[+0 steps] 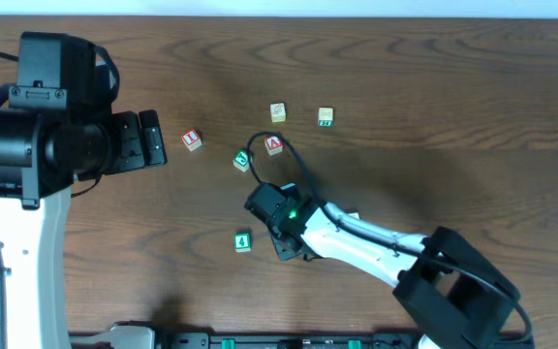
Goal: Spell out Ai2
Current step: 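Close the right gripper on the blue 2 block, then carry the blue 2 block with the right gripper to the A block's right, then release the blue 2 block and lift the right gripper away, then move the left gripper down onto the red I block, then close the left gripper on the red I block and lift, then carry the red I block with the left gripper between A and 2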
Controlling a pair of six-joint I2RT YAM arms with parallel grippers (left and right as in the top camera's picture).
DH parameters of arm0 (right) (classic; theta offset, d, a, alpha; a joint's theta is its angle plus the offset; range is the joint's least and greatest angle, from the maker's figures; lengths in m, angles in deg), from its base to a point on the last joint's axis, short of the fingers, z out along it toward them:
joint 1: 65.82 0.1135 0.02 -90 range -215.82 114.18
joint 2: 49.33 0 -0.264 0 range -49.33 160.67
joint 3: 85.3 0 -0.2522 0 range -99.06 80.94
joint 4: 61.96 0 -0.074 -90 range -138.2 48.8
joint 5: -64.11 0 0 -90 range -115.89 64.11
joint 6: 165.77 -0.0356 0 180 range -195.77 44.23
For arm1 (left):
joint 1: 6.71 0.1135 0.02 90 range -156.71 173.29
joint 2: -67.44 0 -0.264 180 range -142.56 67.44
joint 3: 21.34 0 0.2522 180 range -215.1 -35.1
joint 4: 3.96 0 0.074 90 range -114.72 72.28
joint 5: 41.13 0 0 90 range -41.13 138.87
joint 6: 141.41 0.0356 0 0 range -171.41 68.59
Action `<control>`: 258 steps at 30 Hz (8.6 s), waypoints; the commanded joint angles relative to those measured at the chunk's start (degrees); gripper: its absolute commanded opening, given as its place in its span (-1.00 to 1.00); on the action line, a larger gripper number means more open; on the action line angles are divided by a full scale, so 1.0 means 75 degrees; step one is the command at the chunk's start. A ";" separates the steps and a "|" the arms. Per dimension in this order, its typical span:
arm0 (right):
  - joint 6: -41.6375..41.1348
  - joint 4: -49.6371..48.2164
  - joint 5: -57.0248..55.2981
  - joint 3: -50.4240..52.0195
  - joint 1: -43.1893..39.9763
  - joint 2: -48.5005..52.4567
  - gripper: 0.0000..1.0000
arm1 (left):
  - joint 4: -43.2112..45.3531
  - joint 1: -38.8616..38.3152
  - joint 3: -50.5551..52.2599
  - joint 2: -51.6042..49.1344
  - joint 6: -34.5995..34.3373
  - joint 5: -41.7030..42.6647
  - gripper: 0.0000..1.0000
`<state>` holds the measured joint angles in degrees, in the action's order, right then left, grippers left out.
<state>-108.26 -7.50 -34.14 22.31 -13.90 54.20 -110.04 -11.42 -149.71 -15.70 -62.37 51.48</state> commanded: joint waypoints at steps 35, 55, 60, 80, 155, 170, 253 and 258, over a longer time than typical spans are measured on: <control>0.0863 -0.0321 -0.0519 -0.2229 -0.3019 0.0163 -0.38 | -0.0577 0.0023 0.0017 0.0044 -0.0204 0.0003 0.91; 0.0711 -0.0836 0.0504 -0.3378 -0.3328 0.2241 -0.43 | -0.0396 0.0023 0.0017 0.0044 -0.0405 -0.0003 0.91; 0.0682 -0.0761 0.0504 -0.3378 -0.3328 0.2241 -0.42 | -0.0399 0.0023 0.0017 0.0044 -0.0402 -0.0003 0.91; 0.0694 -0.0734 0.0119 -0.3518 -0.3281 0.2238 -0.09 | -0.0402 0.0023 0.0017 0.0044 -0.0402 -0.0003 0.91; -0.0516 0.6723 -0.1291 -0.3902 -0.4240 -0.4004 0.99 | 0.6939 -0.0248 0.3902 -0.4450 -0.4328 0.0312 0.91; -0.0493 0.6744 -0.1209 -0.3902 -0.4211 -0.4004 0.99 | 0.7061 -0.0219 0.3902 -0.5027 -0.4403 0.0195 0.91; -0.0493 0.6980 -0.1040 -0.3902 -0.4211 -0.4004 0.98 | 0.6519 -0.3459 0.2885 -0.4138 -0.1361 0.0396 -0.38; -0.0495 0.7006 -0.1037 -0.3902 -0.4211 -0.4004 0.99 | 0.6545 -0.3631 0.2888 -0.4465 -0.1355 0.0498 -0.38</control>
<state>-111.19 44.96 -41.90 -7.16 -45.92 24.43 -61.12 -37.80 -127.02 -48.02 -73.43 54.24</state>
